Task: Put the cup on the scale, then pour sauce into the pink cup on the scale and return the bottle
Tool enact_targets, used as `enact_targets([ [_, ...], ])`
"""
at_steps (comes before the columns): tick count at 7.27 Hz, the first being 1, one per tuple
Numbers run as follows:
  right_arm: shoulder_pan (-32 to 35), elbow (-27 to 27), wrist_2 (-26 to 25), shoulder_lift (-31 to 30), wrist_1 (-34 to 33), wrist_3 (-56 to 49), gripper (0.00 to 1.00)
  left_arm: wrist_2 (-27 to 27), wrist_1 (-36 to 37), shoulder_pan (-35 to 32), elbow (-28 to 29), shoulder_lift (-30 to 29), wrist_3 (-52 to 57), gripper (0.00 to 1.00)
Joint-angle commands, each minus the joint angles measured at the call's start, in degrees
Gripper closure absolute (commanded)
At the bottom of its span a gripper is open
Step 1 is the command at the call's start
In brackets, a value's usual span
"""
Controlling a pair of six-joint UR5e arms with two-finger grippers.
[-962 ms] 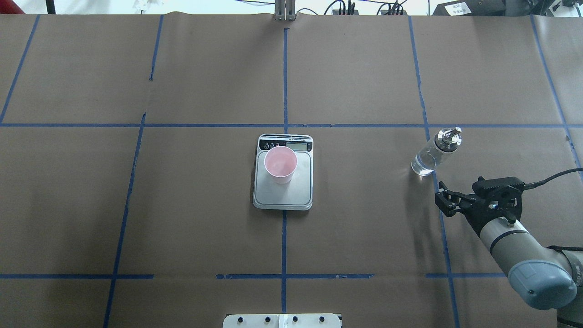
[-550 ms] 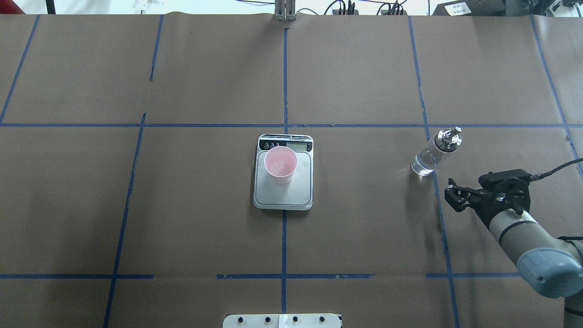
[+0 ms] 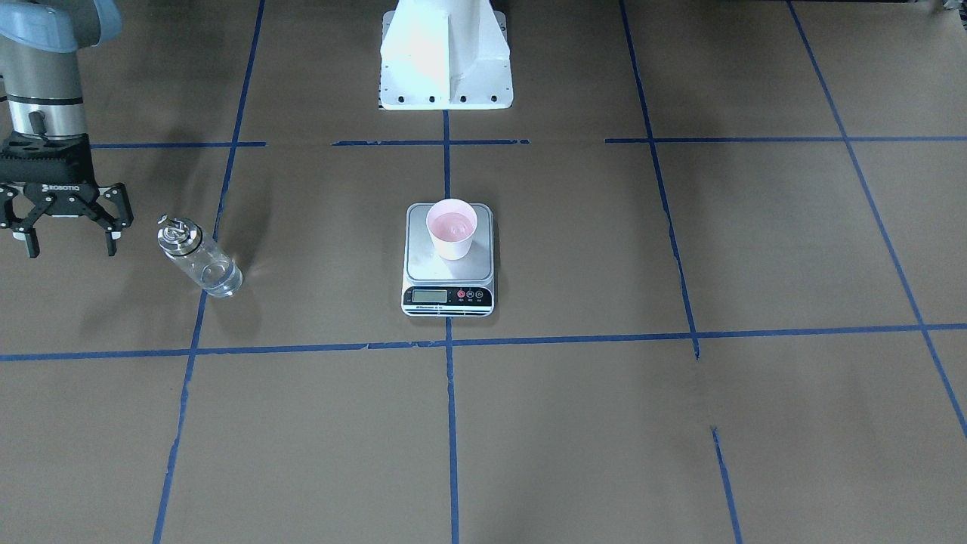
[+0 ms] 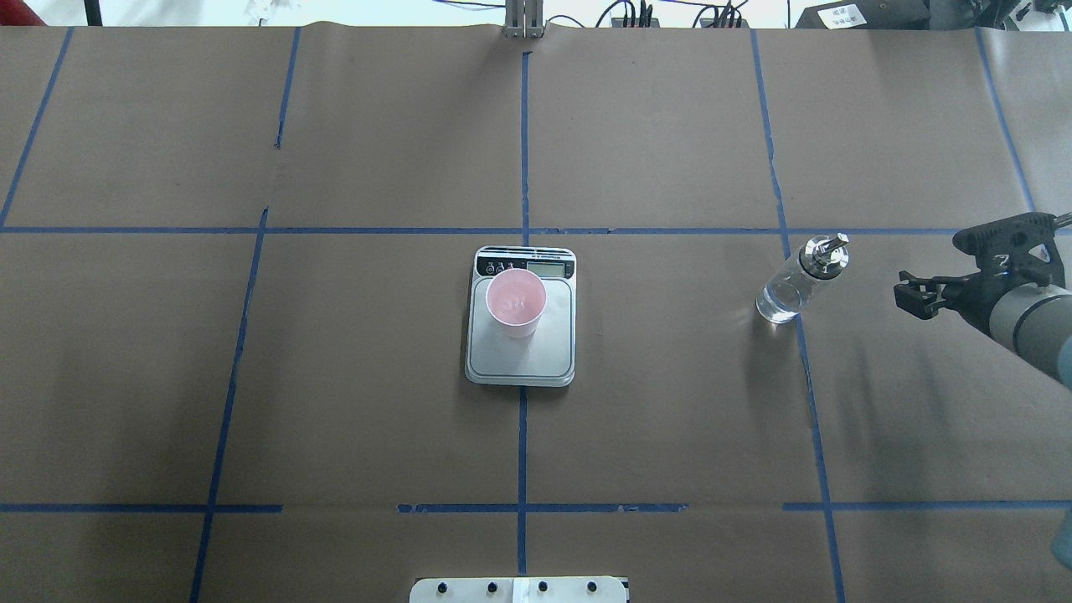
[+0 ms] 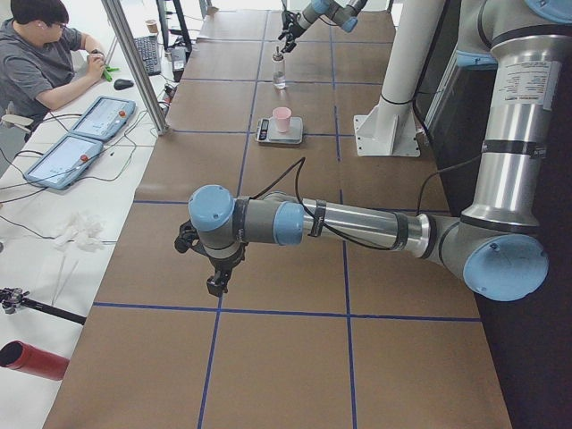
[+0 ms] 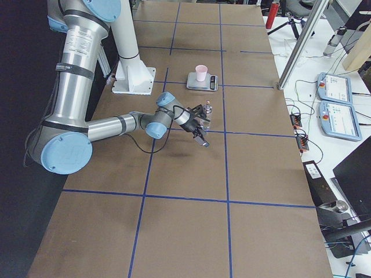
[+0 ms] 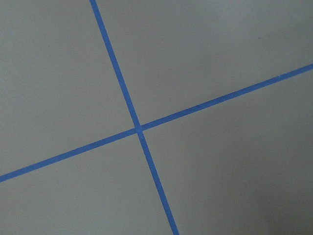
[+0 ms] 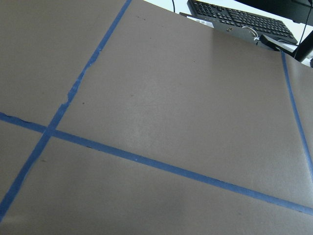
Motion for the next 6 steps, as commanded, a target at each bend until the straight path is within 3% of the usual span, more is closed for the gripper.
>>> enact_targets([
  [1, 16.8, -0.1, 22.3, 0.2, -0.8, -13.8, 0.00, 0.0, 0.0, 0.0, 0.0, -0.1, 0.0, 0.00],
  [3, 31.2, -2.7, 37.1, 0.7, -4.8, -27.1, 0.00, 0.0, 0.0, -0.1, 0.0, -0.1, 0.0, 0.00],
  [4, 38.5, -2.3, 43.7, 2.2, -12.7, -36.5, 0.00, 0.0, 0.0, -0.1, 0.0, 0.0, 0.0, 0.00],
  [6, 46.1, -1.4, 46.7, 7.0, -27.9, -48.5, 0.00, 0.0, 0.0, -0.1, 0.0, 0.0, 0.0, 0.00],
])
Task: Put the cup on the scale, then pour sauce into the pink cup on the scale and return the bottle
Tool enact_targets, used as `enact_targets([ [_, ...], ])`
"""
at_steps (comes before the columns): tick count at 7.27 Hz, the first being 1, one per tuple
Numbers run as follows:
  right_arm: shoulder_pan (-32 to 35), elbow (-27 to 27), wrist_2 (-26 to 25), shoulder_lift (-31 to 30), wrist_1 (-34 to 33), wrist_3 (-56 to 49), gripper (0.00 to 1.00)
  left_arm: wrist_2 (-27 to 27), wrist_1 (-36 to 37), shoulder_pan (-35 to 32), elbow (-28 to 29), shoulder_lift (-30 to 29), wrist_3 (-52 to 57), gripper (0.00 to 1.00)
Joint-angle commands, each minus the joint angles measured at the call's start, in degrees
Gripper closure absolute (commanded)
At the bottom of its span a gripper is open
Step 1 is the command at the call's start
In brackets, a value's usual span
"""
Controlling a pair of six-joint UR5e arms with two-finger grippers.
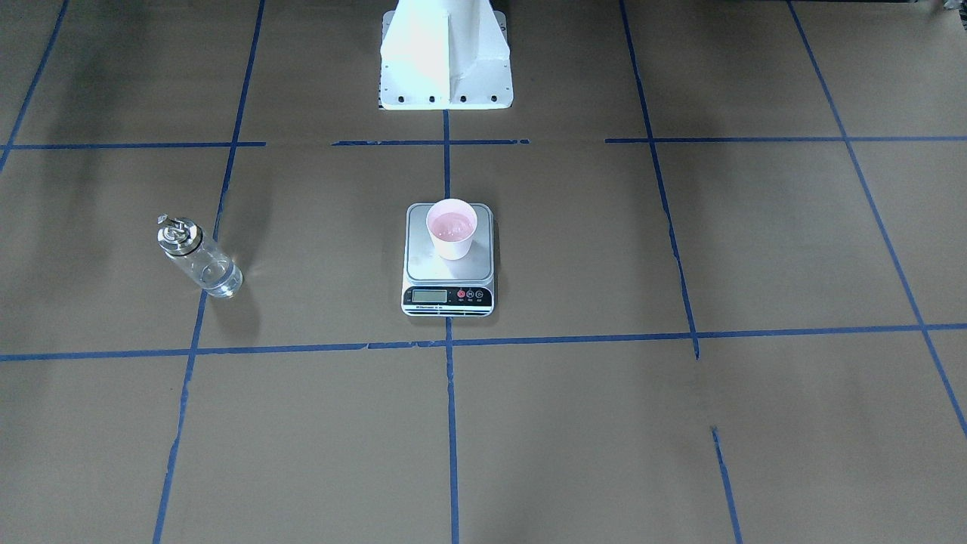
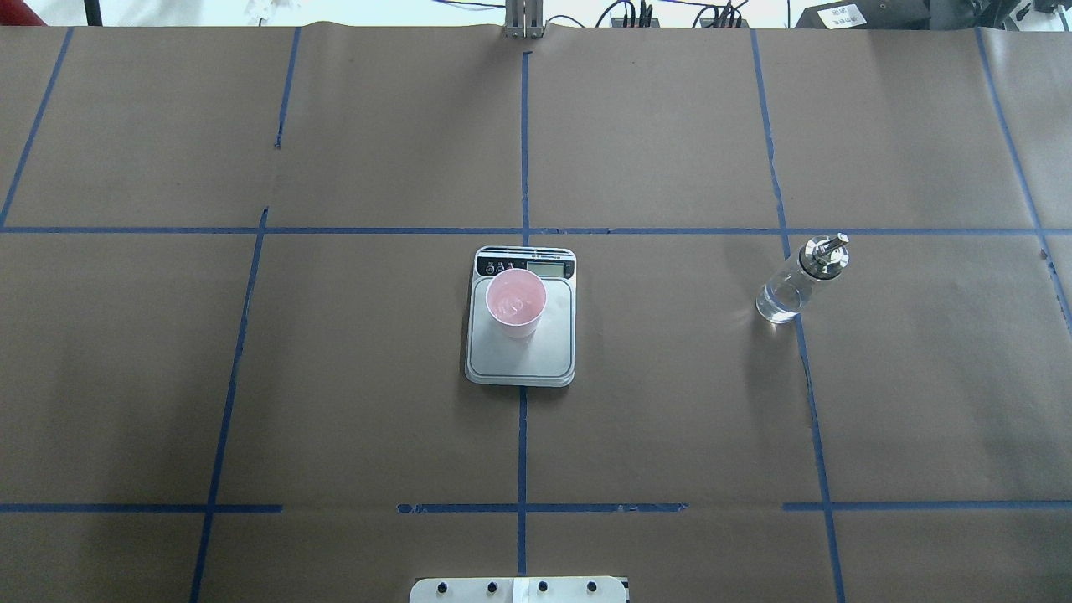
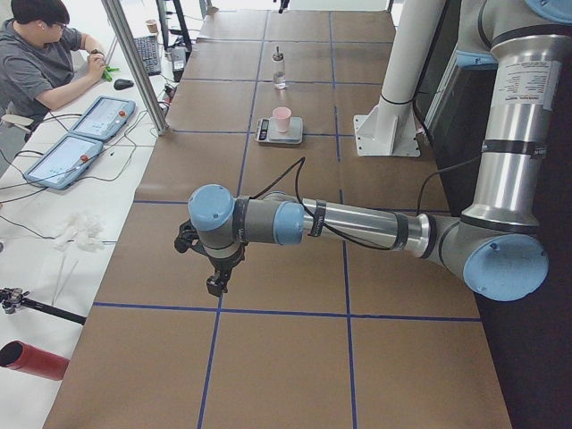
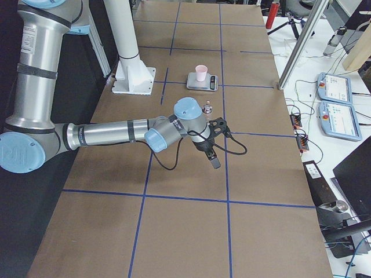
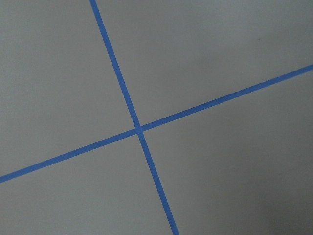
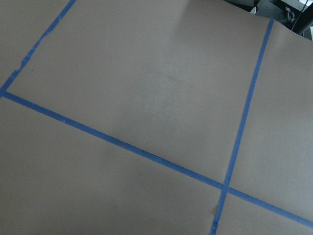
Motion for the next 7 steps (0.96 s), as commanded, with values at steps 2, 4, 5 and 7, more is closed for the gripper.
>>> enact_targets([
  [2, 6.1, 2.1, 3.4, 9.8, -25.8, -8.1, 0.00, 0.1, 0.0, 0.0, 0.0, 0.1, 0.2, 0.00],
  [4, 6.0, -2.5, 2.8, 2.8, -24.9, -7.3, 0.00, 0.1, 0.0, 0.0, 0.1, 0.1, 0.2, 0.00],
  [5, 6.0, -5.9, 3.1, 2.4, -25.0, -7.3, 0.00, 0.1, 0.1, 0.1, 0.1, 0.1, 0.2, 0.00],
  [7, 6.0, -10.8, 3.0, 2.4, -24.8, -7.5, 0.00, 0.1, 0.0, 0.0, 0.1, 0.1, 0.2, 0.00],
])
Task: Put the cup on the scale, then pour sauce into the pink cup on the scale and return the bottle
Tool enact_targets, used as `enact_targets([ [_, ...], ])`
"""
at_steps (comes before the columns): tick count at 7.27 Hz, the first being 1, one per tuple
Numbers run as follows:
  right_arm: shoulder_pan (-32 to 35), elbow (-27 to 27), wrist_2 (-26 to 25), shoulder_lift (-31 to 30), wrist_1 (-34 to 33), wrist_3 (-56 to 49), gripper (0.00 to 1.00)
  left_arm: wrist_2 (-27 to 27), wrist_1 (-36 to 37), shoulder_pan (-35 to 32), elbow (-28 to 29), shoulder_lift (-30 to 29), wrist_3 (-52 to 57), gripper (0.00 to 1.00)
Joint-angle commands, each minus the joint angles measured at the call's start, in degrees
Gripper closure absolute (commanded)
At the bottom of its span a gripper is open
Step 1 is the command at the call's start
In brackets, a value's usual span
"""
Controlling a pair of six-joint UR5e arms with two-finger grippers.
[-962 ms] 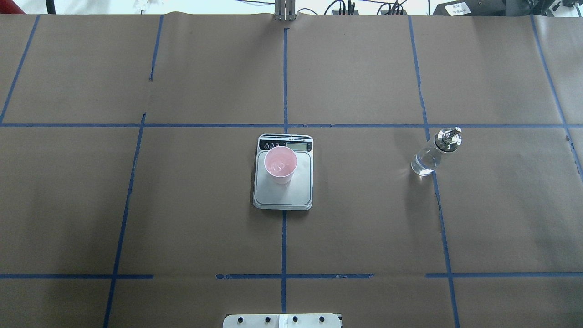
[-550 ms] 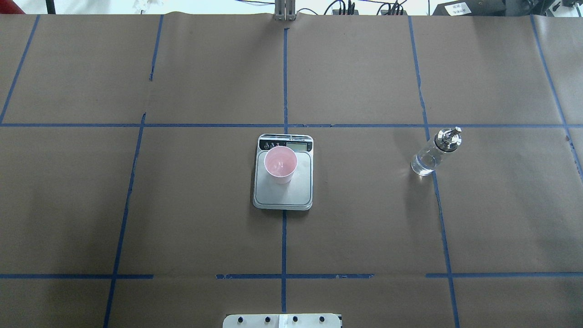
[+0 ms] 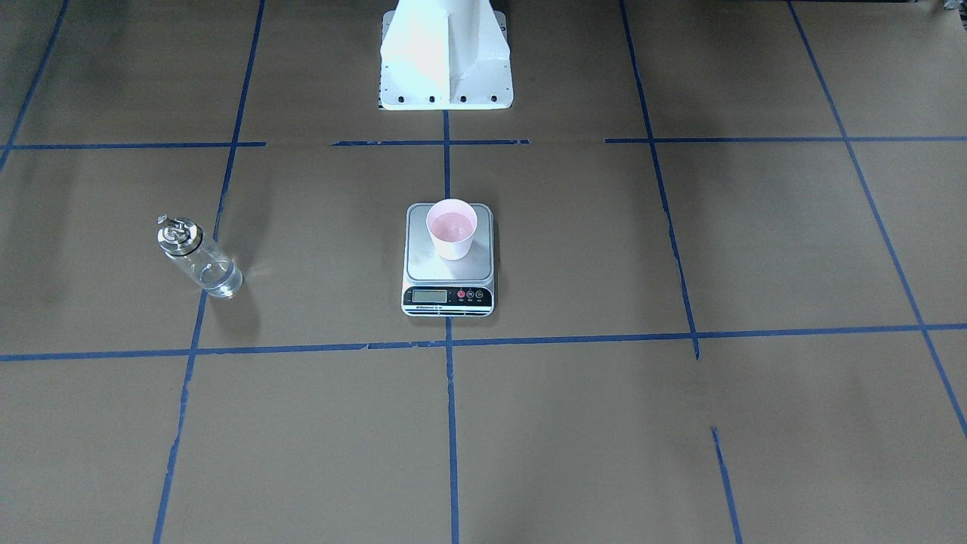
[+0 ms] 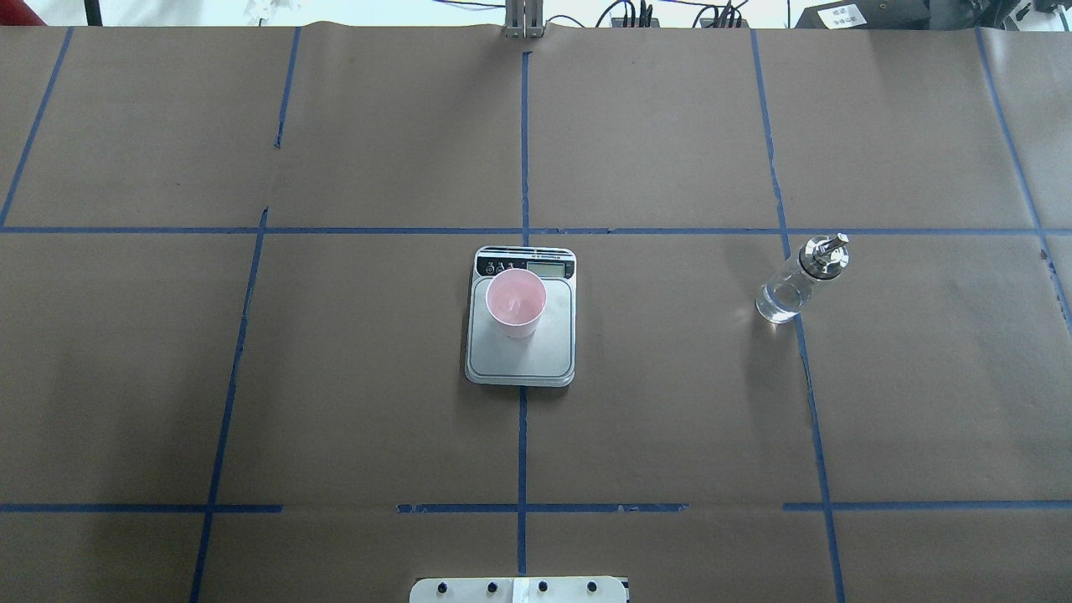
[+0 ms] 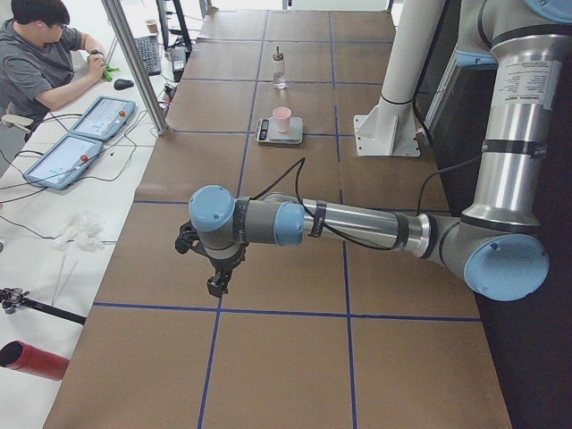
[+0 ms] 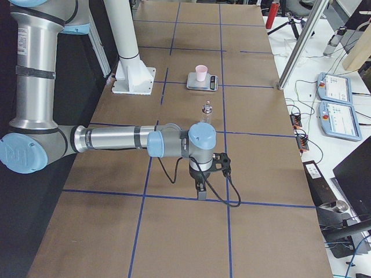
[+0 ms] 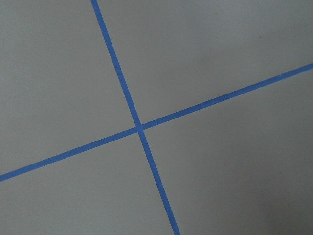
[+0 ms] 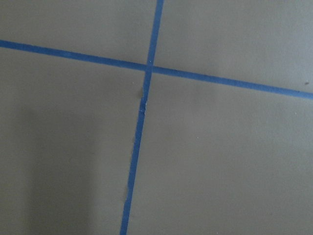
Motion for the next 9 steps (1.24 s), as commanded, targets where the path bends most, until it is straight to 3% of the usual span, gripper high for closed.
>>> enact_targets([
  [1, 0.0, -1.7, 0.7, 0.1, 0.0, 0.1, 0.00, 0.1, 0.1, 0.0, 0.1, 0.0, 0.0, 0.00],
  [3, -0.1, 2.0, 6.1, 0.0, -0.8, 0.0, 0.00, 0.1, 0.1, 0.0, 0.3, 0.0, 0.0, 0.00],
  [9, -0.7, 2.6, 5.4, -0.3, -0.4, -0.3, 0.00, 1.0, 0.2, 0.1, 0.8, 0.1, -0.1, 0.00],
])
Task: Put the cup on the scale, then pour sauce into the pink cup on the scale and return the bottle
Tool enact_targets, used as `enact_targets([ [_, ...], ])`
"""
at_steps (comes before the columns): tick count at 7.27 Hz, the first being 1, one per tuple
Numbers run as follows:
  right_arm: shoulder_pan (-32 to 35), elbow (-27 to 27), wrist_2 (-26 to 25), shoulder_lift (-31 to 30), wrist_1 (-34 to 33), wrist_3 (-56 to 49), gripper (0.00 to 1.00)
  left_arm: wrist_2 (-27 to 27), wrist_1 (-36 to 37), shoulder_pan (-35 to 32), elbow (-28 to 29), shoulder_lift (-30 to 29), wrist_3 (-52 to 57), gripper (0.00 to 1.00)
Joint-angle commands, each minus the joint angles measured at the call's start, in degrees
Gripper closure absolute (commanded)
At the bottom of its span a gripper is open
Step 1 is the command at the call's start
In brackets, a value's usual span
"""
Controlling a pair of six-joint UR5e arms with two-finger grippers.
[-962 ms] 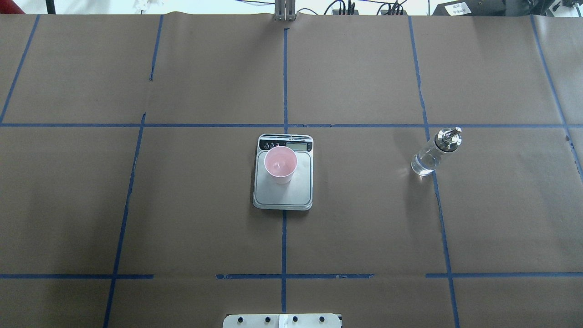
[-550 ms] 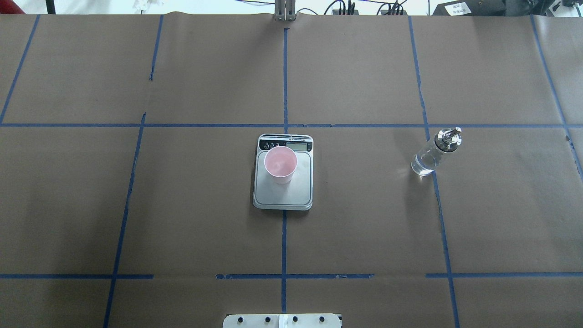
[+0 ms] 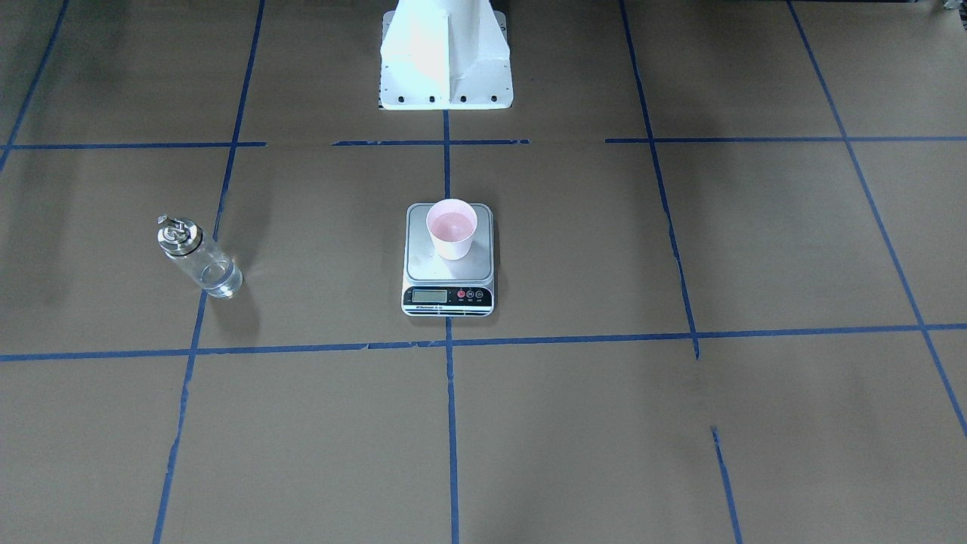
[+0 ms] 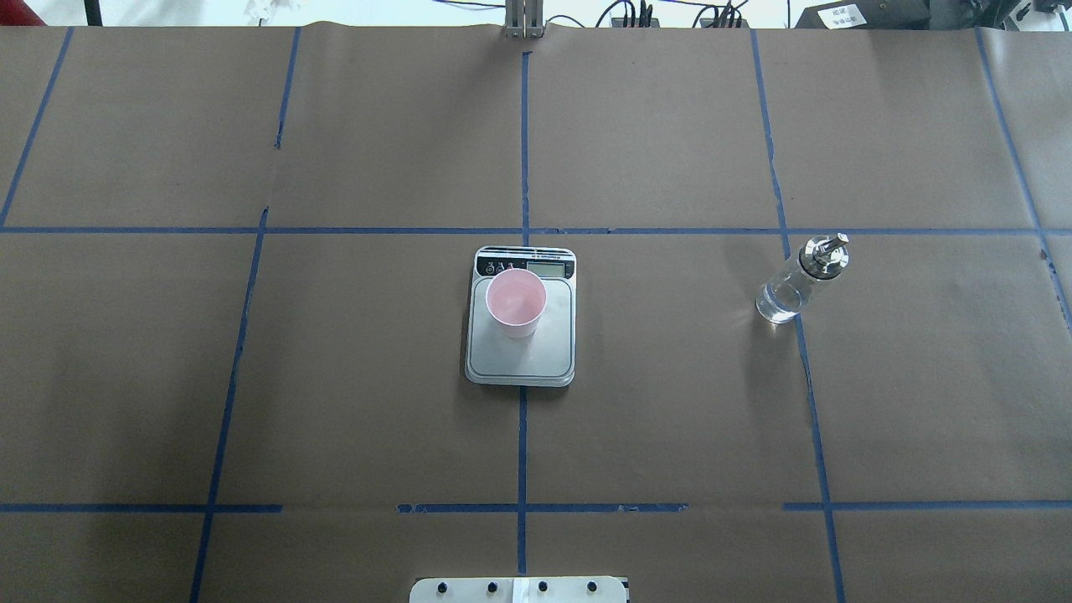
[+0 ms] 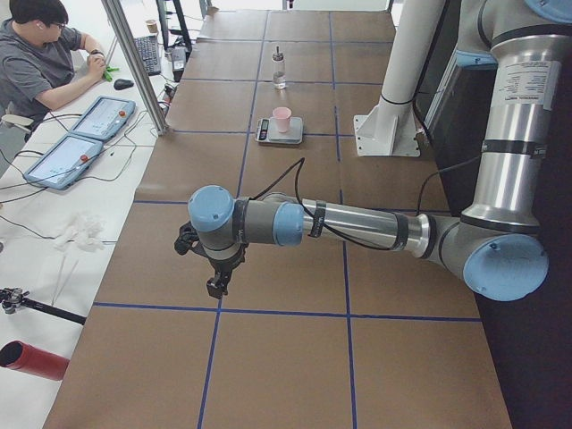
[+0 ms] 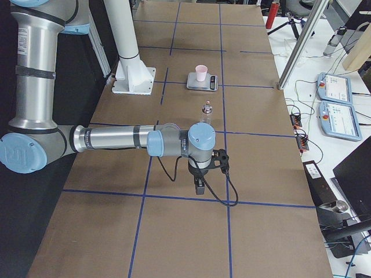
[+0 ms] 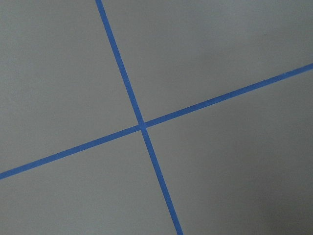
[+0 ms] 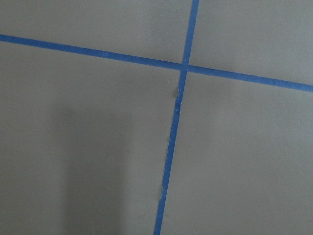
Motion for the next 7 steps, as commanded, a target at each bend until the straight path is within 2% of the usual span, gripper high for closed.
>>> enact_targets([
  [1, 0.0, 0.0, 0.0, -0.1, 0.0, -0.3, 0.00, 0.3, 0.1, 0.0, 0.6, 0.3, 0.1, 0.00],
  [7, 0.0, 0.0, 0.2, -0.3, 0.3, -0.4, 0.00, 0.9, 0.0, 0.0, 0.3, 2.8, 0.2, 0.00],
])
